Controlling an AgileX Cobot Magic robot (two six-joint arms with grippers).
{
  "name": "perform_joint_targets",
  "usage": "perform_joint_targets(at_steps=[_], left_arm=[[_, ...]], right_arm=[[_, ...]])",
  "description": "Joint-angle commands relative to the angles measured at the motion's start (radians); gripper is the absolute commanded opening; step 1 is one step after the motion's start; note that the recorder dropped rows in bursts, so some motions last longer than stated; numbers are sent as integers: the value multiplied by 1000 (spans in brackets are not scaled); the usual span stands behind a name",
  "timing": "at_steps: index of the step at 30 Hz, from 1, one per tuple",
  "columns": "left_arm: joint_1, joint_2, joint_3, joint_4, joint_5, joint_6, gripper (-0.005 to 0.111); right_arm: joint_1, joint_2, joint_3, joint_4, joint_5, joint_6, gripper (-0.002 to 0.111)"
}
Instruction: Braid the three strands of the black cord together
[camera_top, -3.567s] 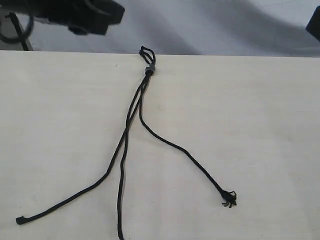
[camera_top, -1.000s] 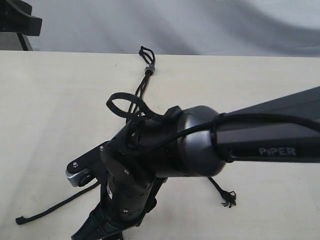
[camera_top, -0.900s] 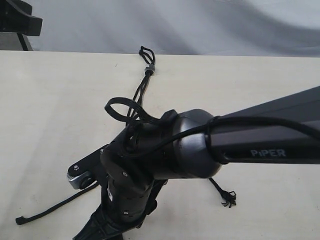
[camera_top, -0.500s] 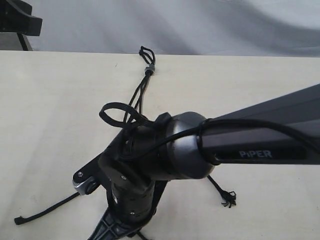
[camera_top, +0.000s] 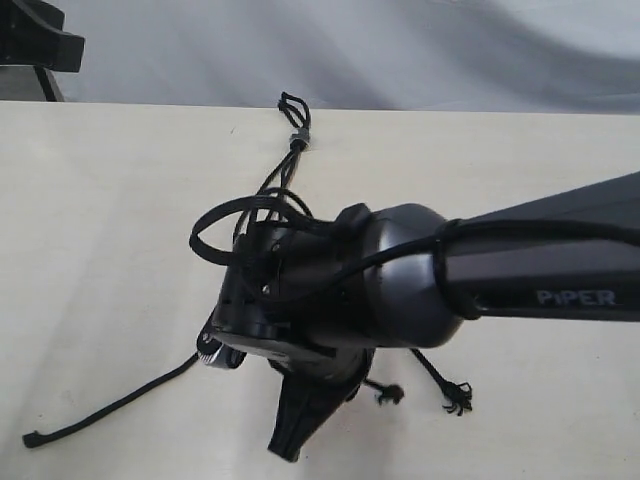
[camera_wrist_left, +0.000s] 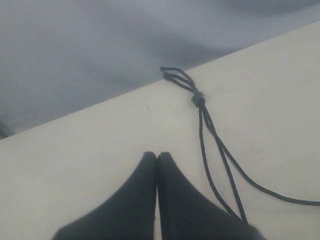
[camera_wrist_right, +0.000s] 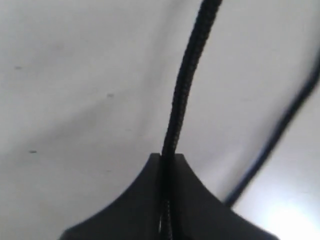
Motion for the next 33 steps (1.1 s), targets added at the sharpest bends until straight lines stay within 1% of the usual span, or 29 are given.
perform_joint_targets(at_steps=[1, 5, 7, 10, 13, 17, 19, 22, 23, 24, 26, 28, 31, 32, 33], left_arm=[[2, 2, 5, -5, 3, -6, 0], [2, 2, 5, -5, 7, -6, 0], [2, 2, 5, -5, 7, -6, 0], [2, 2, 5, -5, 7, -6, 0], [2, 2, 5, -5, 7, -6, 0], [2, 2, 5, -5, 9, -6, 0], [2, 2, 5, -5, 9, -6, 0], [2, 2, 5, -5, 9, -6, 0], [2, 2, 5, -5, 9, -6, 0], [2, 2, 5, -5, 9, -6, 0], [2, 2, 5, -5, 9, -6, 0], [2, 2, 5, -5, 9, -6, 0], [2, 2, 5, -5, 9, -6, 0], [2, 2, 5, -5, 9, -2, 0], [2, 2, 5, -5, 9, -2, 0]], right_arm=[[-21, -42, 1, -217, 38, 67, -1], [-110, -43, 1, -239, 31, 60, -1], [-180, -41, 1, -239, 10, 60, -1], [-290, -33, 1, -239, -71, 60, -1], [-378, -12, 1, -216, -156, 60, -1], [-450, 26, 1, -142, -193, 50, -1], [-479, 56, 1, -88, -193, 10, -1], [-478, 84, 3, 31, -178, -71, -1], [-468, 85, 3, 147, -159, -139, -1], [-457, 85, 4, 223, -143, -191, -1], [-382, 85, 4, 488, -113, -414, -1], [-302, 80, -2, 600, -113, -512, -1], [-188, 40, -58, 608, -87, -551, -1], [-158, 9, -88, 568, -71, -549, -1], [-151, -10, -106, 531, -62, -539, -1]])
